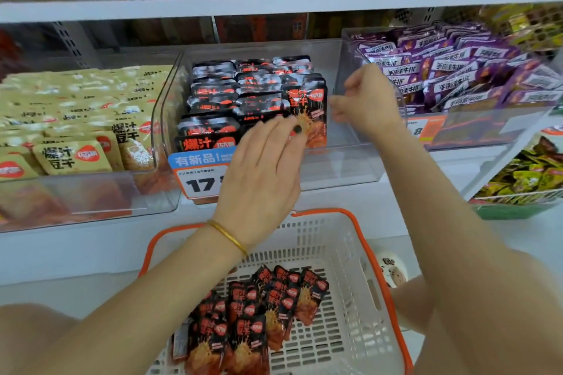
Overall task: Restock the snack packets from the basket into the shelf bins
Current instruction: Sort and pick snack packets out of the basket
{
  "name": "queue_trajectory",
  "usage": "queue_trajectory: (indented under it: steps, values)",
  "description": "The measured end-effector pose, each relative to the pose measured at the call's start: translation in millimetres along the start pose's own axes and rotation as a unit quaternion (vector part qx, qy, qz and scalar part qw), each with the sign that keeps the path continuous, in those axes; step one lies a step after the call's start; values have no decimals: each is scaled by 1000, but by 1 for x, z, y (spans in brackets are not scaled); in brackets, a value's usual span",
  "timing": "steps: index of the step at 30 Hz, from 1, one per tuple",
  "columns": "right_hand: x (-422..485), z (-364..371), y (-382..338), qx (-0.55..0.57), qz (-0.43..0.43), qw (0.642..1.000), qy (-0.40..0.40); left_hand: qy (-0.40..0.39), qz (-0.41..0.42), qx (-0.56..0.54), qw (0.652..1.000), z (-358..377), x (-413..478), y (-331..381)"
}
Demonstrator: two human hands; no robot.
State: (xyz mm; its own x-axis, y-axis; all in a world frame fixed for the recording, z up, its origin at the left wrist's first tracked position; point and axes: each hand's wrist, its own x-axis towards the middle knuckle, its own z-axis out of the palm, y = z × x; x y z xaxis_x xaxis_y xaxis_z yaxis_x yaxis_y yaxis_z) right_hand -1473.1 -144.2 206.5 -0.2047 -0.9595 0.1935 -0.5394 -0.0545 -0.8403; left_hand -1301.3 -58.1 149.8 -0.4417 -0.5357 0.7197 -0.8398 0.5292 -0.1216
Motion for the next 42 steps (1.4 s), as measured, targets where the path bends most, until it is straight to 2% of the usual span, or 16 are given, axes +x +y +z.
queue_trajectory:
  steps: [2, 5, 8, 10, 14, 18, 22, 24, 26, 29, 31, 32, 35, 38, 40, 42]
  values:
    - [-46, -19, 0, 88, -27, 996, -17, 21, 32, -25, 999, 2, -18, 9]
    - [-96, -13, 35, 120, 29, 982, -142, -58, 66, -38, 995, 21, -56, 17]
    - [-101, 41, 108, -6, 156, 945, -287, -173, 61, -62, 981, 47, -92, 15]
    - [-101, 84, 171, -101, 218, 915, -324, -240, 51, -77, 966, 62, -111, 13]
    - [-120, 152, 283, -266, 179, 866, -384, -356, 1, -96, 929, 80, -135, 7]
    - [-137, 193, 345, -311, 189, 834, -415, -417, -44, -112, 901, 92, -154, -1]
    - [-166, 215, 369, -436, 93, 813, -374, -448, -68, -115, 884, 101, -161, -5]
    - [-176, 222, 370, -466, 68, 820, -325, -461, -82, -119, 876, 105, -161, -7]
    - [-180, 227, 368, -458, 80, 828, -313, -467, -88, -118, 872, 107, -162, -8]
    - [-181, 215, 360, -402, 173, 826, -356, -484, -105, -132, 858, 110, -158, -4]
    - [-168, 197, 346, -306, 246, 842, -371, -513, -144, -160, 831, 114, -156, 2]
    - [-157, 185, 336, -285, 255, 837, -391, -531, -171, -176, 811, 115, -154, 6]
    - [-114, 139, 276, -234, 250, 808, -479, -575, -241, -224, 749, 116, -141, 20]
    - [-91, 83, 195, -155, 199, 826, -504, -563, -292, -296, 714, 105, -125, 31]
    - [-91, 51, 151, -158, 128, 853, -480, -514, -330, -353, 709, 90, -110, 36]
    - [-97, 27, 120, -115, 93, 897, -416, -446, -345, -378, 734, 72, -94, 36]
